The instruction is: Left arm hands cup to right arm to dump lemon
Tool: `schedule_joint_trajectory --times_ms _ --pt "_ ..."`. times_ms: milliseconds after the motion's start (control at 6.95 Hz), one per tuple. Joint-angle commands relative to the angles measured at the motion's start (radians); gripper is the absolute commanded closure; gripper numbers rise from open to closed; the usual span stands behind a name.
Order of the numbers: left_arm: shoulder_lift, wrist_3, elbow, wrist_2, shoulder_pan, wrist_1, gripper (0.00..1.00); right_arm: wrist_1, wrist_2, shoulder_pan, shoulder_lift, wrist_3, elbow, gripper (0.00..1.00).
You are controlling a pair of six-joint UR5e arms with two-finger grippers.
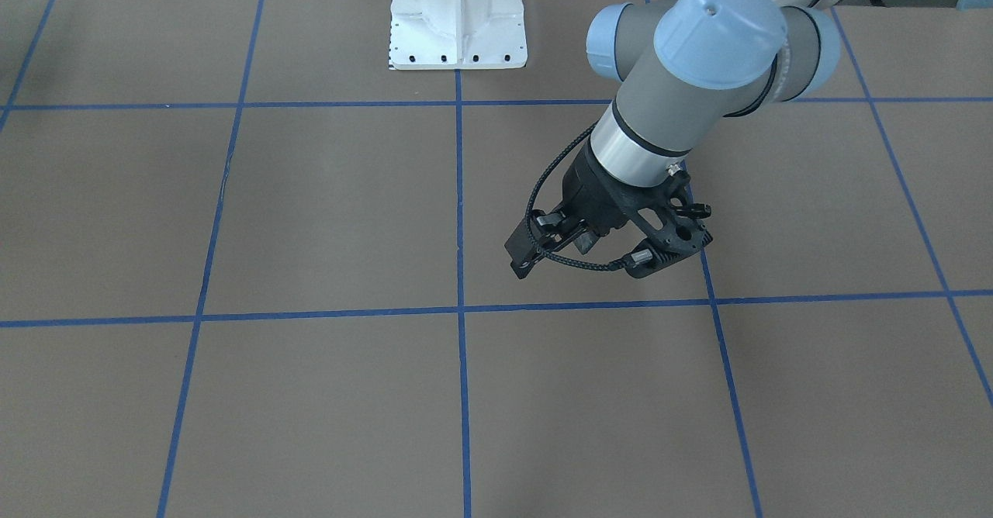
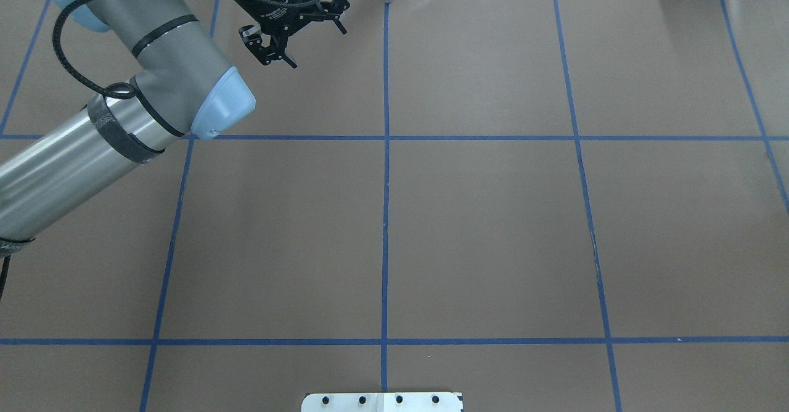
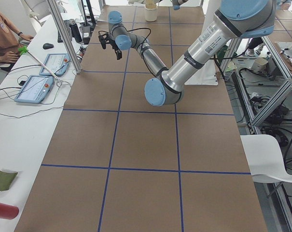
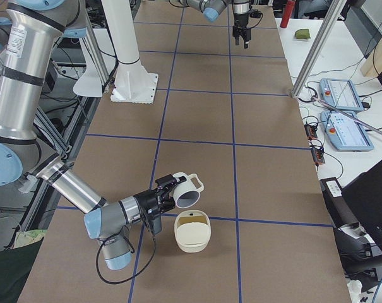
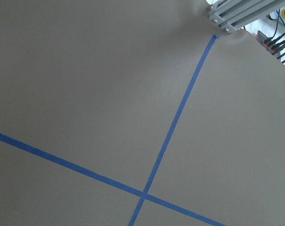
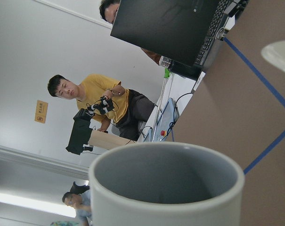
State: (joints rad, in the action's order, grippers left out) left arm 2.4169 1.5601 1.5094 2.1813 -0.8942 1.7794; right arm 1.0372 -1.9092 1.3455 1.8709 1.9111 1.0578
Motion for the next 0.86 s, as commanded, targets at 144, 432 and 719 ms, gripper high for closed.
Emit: schedule_joint_trajectory --times_ms 144,432,719 --pt "-0.004 0.0 0.0 0.0 0.003 0.003 0.0 -0.124 -0.04 0.001 0.019 -0.462 0.03 0.98" --pt "-0.002 0.0 0.0 0.0 0.003 0.003 0.0 -0.343 -0.077 0.033 0.033 -0.625 0.167 0.98" --pt "-0.004 0.0 -0.002 0.0 0.003 0.005 0.0 -0.681 -0.186 0.159 0.005 -0.784 0.357 0.98"
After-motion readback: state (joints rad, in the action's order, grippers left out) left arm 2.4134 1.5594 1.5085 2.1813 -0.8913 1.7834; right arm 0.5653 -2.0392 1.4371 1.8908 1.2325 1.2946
